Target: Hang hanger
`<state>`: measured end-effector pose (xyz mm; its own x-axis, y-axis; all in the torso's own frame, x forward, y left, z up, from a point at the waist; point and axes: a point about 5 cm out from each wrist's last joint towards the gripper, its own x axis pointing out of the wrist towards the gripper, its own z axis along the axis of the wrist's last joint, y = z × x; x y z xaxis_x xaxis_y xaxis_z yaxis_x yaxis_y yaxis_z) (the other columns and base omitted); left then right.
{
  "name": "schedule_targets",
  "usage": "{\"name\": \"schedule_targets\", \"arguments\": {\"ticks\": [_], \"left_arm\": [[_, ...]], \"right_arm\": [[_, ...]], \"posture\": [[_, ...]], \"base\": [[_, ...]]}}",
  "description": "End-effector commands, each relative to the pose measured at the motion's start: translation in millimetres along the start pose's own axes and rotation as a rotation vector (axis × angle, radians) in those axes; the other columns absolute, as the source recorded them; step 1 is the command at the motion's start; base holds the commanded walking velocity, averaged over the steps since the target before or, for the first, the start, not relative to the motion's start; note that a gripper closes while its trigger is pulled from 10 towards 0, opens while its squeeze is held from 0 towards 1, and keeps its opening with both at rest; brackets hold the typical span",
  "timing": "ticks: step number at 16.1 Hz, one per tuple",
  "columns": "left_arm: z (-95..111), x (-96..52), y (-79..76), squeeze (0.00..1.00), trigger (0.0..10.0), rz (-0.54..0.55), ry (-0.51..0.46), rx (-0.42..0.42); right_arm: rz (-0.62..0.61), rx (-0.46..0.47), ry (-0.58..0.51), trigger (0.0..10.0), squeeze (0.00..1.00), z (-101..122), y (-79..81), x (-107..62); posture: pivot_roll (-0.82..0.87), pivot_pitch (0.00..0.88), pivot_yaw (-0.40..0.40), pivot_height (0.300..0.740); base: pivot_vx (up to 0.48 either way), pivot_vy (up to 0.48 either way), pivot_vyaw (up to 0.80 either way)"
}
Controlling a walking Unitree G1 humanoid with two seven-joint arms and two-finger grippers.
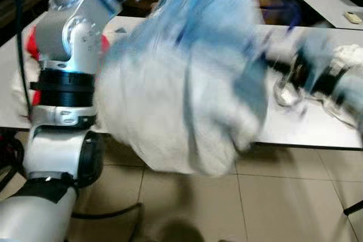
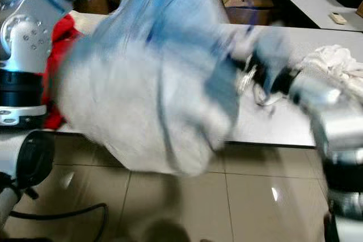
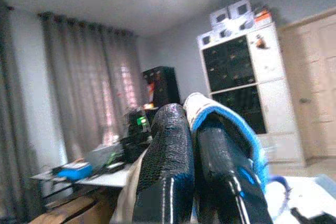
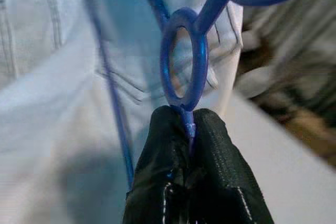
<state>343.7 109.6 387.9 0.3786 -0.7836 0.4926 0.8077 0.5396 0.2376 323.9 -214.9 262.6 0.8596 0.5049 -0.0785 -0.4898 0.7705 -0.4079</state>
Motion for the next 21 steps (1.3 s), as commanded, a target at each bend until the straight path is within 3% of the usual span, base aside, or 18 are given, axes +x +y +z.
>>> {"name": "schedule_targets", "arguments": {"ticks": [1,2,3,4,6,7,9,10,11,13,15,17,18,19,21], "left_arm": [[25,10.1,-5.2,0.00,10.0,-0.036,-0.083,0.039],[32,9.8,-2.0,0.00,10.0,-0.017,-0.110,0.046],[41,8.8,4.2,0.00,10.0,0.015,-0.140,0.053],[47,7.2,10.7,0.00,10.0,0.051,-0.166,0.056],[54,0.7,23.2,0.00,10.0,0.136,-0.202,0.071],[48,-8.1,31.2,0.00,10.0,0.199,-0.191,0.098],[17,-19.0,30.7,0.00,10.0,0.227,-0.095,0.124],[-25,-31.5,25.1,0.00,10.0,0.263,-0.013,0.068],[-43,-37.0,21.6,0.00,10.0,0.274,0.039,0.077],[-133,-74.8,-1.0,0.00,10.0,0.331,0.350,0.049],[-179,-111.6,-12.3,0.00,10.0,0.373,0.610,0.085],[-179,-124.5,-2.3,0.00,10.0,0.396,0.721,0.161],[-170,-124.5,6.1,0.07,10.0,0.350,0.742,0.197],[-164,-126.7,11.8,1.00,10.0,0.290,0.785,0.279],[-153,-137.9,27.6,1.00,10.0,0.243,0.868,0.401]], "right_arm": [[-0.268,-0.047,-0.064,10.0,0.00,18,-42.2,-5.3],[-0.380,-0.084,-0.194,10.0,0.00,47,-62.7,-5.9],[-0.421,-0.098,-0.333,10.0,0.00,76,-75.0,-8.4],[-0.418,-0.111,-0.402,10.0,0.00,91,-79.3,-8.6],[-0.385,-0.154,-0.427,10.0,0.00,92,-76.0,-3.1],[-0.333,-0.148,-0.397,10.0,0.00,74,-66.7,8.7],[-0.212,-0.141,-0.297,10.0,0.00,33,-36.2,20.3],[-0.113,-0.141,-0.207,10.0,0.00,-2,-5.9,21.9],[-0.069,-0.140,-0.180,10.0,0.00,-13,5.6,20.6],[0.185,-0.125,-0.073,10.0,0.00,-49,61.3,2.1],[0.389,-0.062,-0.041,10.0,0.00,-55,91.2,-22.3],[0.513,-0.021,-0.006,10.0,0.00,-50,99.7,-42.4],[0.590,-0.007,0.001,10.0,0.00,-43,103.4,-55.8],[0.636,0.001,0.007,10.0,0.00,-38,104.8,-65.1],[0.672,0.039,-0.012,10.0,0.00,-25,97.9,-78.3]], "posture": [[-0.04,0.000,-0.014,0.740],[-0.04,0.000,-0.014,0.740],[-0.05,0.000,-0.011,0.740],[-0.05,0.000,-0.011,0.740],[-0.05,0.000,-0.018,0.740],[-0.04,0.000,-0.025,0.740],[-0.04,0.000,-0.028,0.740],[-0.04,0.000,-0.028,0.740],[-0.04,0.000,-0.031,0.740],[-0.04,0.000,-0.024,0.740],[-0.06,0.000,-0.006,0.740],[-0.06,0.000,0.007,0.740],[-0.06,0.000,0.011,0.740],[-0.07,0.000,0.017,0.740],[-0.07,0.000,0.019,0.740]], "base": [[0.352,0.000,0.00],[0.349,0.000,0.00],[0.352,0.000,0.00],[0.349,0.000,0.00],[0.351,0.000,0.00],[0.352,0.000,0.00],[0.332,0.000,0.00],[0.000,0.000,0.00],[0.000,0.000,0.00],[0.000,0.000,0.00],[0.000,0.000,0.00],[0.000,0.000,0.00],[0.000,0.000,0.00],[0.000,0.000,0.00],[0.000,0.000,0.00]]}}
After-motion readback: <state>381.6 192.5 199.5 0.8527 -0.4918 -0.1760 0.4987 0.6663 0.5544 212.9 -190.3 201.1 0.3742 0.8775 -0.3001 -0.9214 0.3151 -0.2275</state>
